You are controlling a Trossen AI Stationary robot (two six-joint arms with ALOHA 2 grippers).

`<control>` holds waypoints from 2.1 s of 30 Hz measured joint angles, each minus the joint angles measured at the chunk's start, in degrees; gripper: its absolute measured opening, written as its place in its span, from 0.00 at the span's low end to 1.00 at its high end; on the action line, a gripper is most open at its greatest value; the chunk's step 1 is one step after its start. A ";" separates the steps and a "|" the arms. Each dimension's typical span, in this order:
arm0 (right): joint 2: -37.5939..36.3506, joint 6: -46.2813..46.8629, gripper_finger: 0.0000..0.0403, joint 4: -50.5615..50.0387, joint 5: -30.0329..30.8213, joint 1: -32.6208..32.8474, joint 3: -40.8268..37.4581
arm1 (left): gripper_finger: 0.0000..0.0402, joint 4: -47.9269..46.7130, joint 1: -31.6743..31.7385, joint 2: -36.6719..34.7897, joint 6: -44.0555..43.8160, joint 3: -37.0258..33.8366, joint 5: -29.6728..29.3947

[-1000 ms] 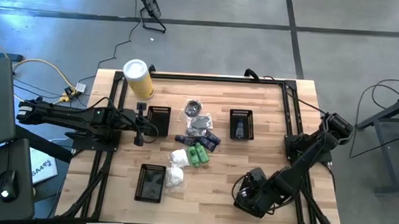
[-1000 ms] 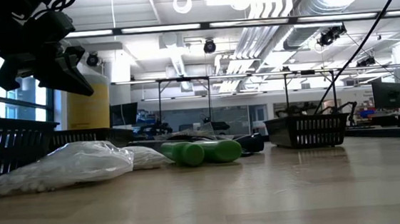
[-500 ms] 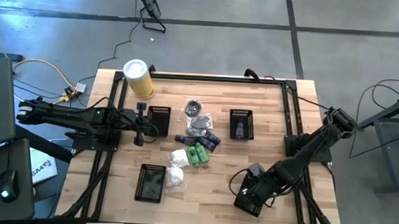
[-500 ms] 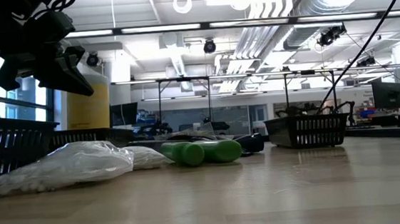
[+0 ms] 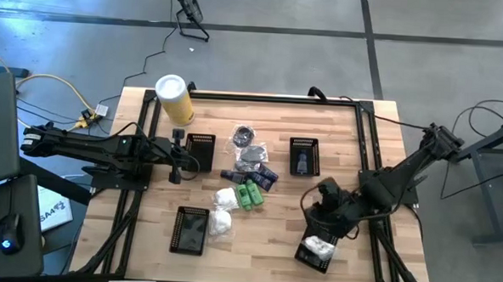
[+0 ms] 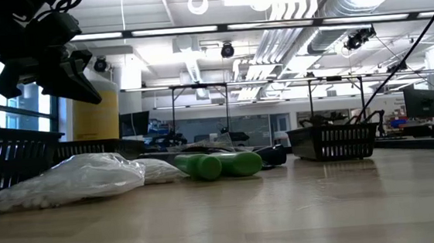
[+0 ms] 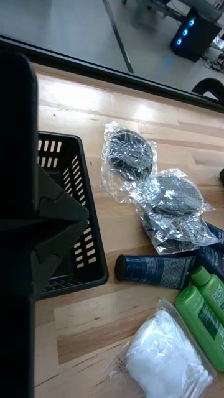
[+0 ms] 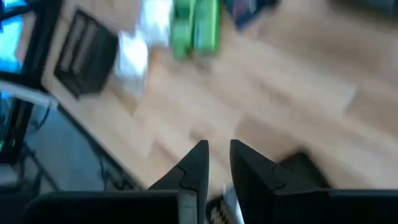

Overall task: Pick & Place Travel size toiletries
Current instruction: Put the black hairbrush into the top left black basket

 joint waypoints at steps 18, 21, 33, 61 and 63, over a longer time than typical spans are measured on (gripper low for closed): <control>0.56 -37.43 0.14 15.34 6.28 -13.21 0.00 | 0.00 0.02 -0.02 0.01 -0.02 0.00 0.02; 0.56 -42.07 0.14 20.02 6.23 -15.44 0.00 | 0.00 0.02 0.00 0.00 -0.64 0.00 0.15; 4.05 -54.87 0.14 30.86 6.15 -21.66 0.00 | 0.00 0.39 -0.01 0.00 -10.03 0.00 0.71; 8.76 -51.81 0.01 31.73 6.09 -27.51 -0.02 | 0.00 13.85 0.00 0.69 -9.59 0.04 3.61; 8.72 -51.89 0.01 31.81 5.92 -27.51 -0.02 | 0.00 14.28 0.00 1.86 -9.63 0.04 3.61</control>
